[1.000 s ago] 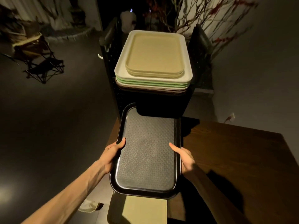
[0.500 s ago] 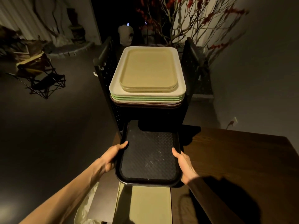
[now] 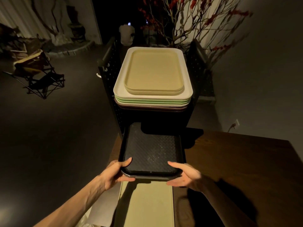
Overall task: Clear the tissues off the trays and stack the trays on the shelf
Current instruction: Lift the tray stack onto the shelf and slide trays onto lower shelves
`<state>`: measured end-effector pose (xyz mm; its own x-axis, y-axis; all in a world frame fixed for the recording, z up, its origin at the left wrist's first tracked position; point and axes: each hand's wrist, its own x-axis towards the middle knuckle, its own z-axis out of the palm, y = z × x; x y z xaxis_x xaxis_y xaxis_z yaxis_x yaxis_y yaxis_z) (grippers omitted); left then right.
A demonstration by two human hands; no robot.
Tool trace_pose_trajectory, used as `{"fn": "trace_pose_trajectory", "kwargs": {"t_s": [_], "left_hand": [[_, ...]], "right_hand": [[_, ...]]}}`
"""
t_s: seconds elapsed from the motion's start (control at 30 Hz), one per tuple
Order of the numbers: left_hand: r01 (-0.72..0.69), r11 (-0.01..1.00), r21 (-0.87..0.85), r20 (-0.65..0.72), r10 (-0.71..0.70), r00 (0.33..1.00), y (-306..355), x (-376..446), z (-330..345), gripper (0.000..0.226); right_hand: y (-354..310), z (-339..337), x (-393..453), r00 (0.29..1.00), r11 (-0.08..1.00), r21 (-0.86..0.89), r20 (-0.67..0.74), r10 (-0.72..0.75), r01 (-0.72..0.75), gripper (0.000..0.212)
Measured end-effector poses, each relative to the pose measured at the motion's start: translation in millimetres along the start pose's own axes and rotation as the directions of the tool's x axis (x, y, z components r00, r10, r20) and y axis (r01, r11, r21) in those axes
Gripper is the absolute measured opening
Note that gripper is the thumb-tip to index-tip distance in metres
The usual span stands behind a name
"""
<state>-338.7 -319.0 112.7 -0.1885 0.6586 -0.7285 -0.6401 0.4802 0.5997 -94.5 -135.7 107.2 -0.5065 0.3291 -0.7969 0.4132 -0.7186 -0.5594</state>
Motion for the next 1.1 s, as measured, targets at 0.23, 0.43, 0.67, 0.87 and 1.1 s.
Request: {"fn": "trace_pose_trajectory", "kwargs": {"t_s": [0.23,0.43,0.67,0.87,1.1], "left_hand": [[-0.056,0.994,-0.096,-0.029,0.053,0.998,25,8,8,0.050],[-0.106,0.969,-0.225,-0.035,0.100,0.994,40,18,16,0.042],[-0.119,0.951,-0.286,-0.045,0.110,0.993,45,26,21,0.058],[-0.114,0.960,-0.255,-0.030,0.109,0.994,45,25,23,0.060],[-0.138,0.989,-0.054,0.006,0.139,0.990,29,18,13,0.048]], "right_hand": [[-8,3,4,0.984,0.971,0.156,-0.018,-0.178,0.179,0.084],[-26,3,6,0.964,0.959,0.131,0.053,-0.259,0.250,0.042],[-30,7,17,0.946,0.929,0.178,-0.035,-0.322,0.323,0.063],[-28,8,20,0.947,0.928,0.186,-0.062,-0.317,0.323,0.077],[-10,10,8,0.965,0.965,-0.027,0.015,-0.260,0.261,0.077]]}}
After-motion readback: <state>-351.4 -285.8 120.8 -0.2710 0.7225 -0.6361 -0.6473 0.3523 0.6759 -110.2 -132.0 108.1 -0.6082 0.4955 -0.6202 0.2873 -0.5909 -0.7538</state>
